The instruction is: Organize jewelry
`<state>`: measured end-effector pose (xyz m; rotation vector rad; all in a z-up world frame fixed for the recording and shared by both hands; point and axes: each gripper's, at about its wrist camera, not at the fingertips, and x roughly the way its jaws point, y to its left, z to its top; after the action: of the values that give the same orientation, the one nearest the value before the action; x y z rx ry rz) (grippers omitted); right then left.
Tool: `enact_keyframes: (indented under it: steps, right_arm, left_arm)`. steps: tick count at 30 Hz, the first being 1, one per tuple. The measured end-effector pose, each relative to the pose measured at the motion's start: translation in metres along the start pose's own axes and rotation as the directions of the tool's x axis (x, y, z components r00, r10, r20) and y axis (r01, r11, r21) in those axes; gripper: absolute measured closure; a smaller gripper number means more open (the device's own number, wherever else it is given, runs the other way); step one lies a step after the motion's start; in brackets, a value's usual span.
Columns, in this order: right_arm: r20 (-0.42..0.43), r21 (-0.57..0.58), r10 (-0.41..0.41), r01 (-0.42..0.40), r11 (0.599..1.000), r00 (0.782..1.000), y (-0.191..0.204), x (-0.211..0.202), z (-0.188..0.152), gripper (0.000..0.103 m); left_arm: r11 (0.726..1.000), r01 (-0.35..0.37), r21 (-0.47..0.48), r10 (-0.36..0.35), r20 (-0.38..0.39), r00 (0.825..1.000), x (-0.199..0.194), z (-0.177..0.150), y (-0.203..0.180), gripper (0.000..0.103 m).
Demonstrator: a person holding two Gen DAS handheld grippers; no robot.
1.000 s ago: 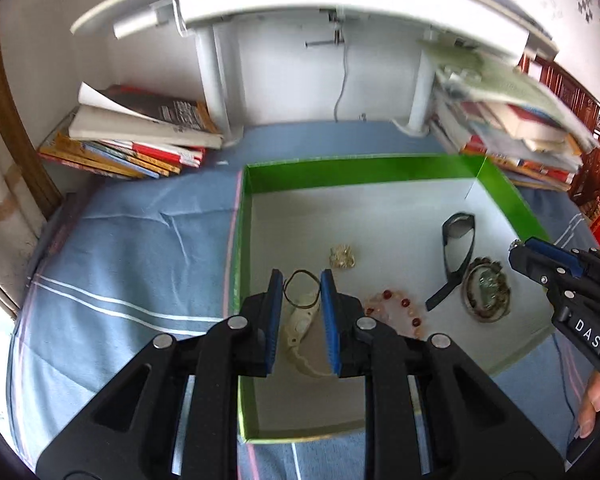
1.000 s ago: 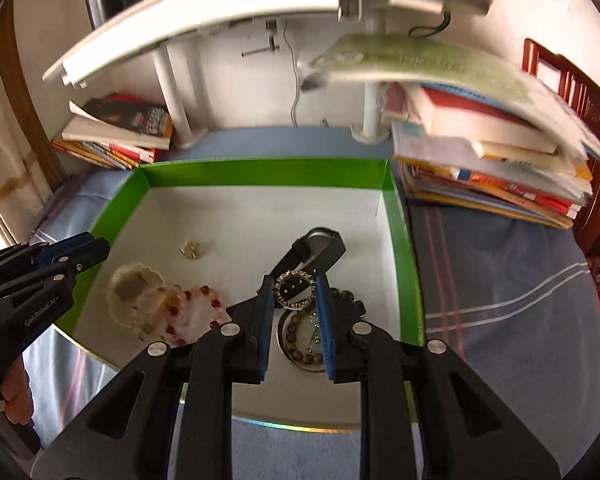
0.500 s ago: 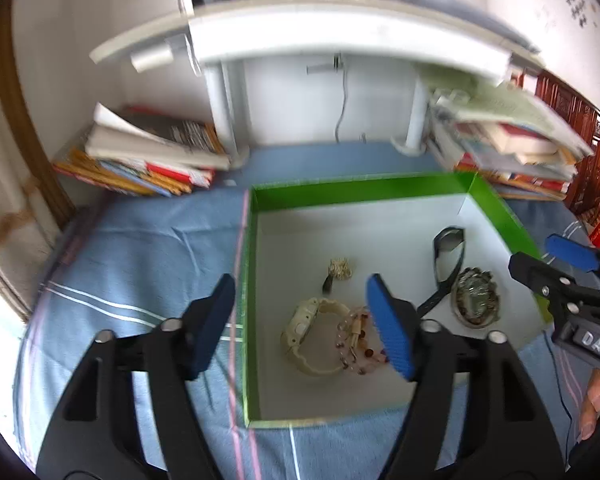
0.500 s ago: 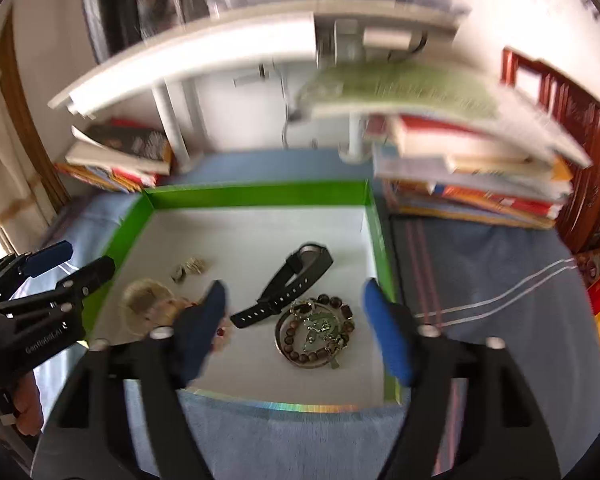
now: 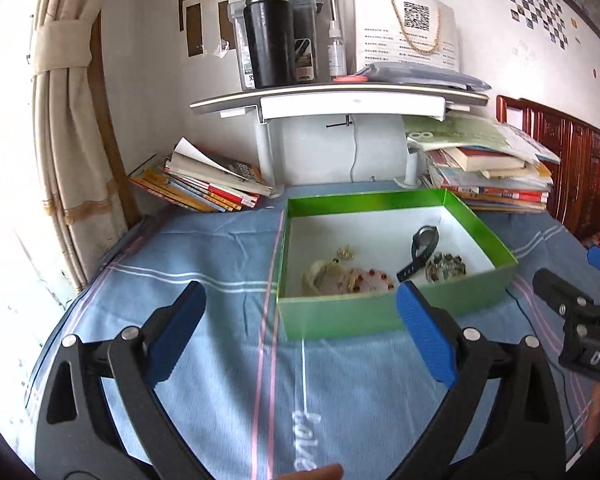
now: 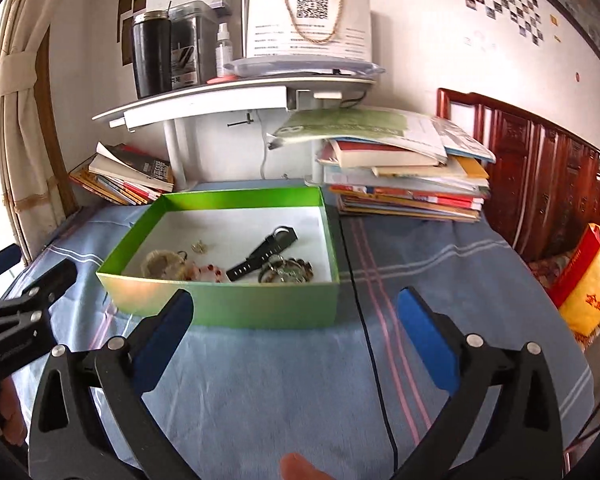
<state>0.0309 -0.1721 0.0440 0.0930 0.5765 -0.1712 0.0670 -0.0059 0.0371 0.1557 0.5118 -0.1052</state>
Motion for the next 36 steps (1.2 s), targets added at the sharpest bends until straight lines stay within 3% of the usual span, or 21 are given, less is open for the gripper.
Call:
enact_keyframes:
  steps: [6,15,36]
  right_arm:
    - [0.059,-0.025,-0.007,0.008,1.0,0.998,0.009,-0.025,-0.007,0.003]
    - [0.068,-0.051,0.002,0.001,0.999,0.998,0.02,-0.039,-0.012,0.003]
    - [0.056,-0.069,-0.014,0.018,0.997,0.998,0.028,-0.035,-0.015,0.003]
  left_arm:
    - [1.0,0.013,-0.001,-0.013,0.004,1.0,-0.02,-0.014,0.001,0.007]
    - [1.0,0.015,-0.002,-0.015,0.019,1.0,-0.039,-0.02,0.002,0.004]
    - [1.0,0.02,-0.015,-0.02,-0.003,1.0,-0.033,-0.021,0.007,0.004]
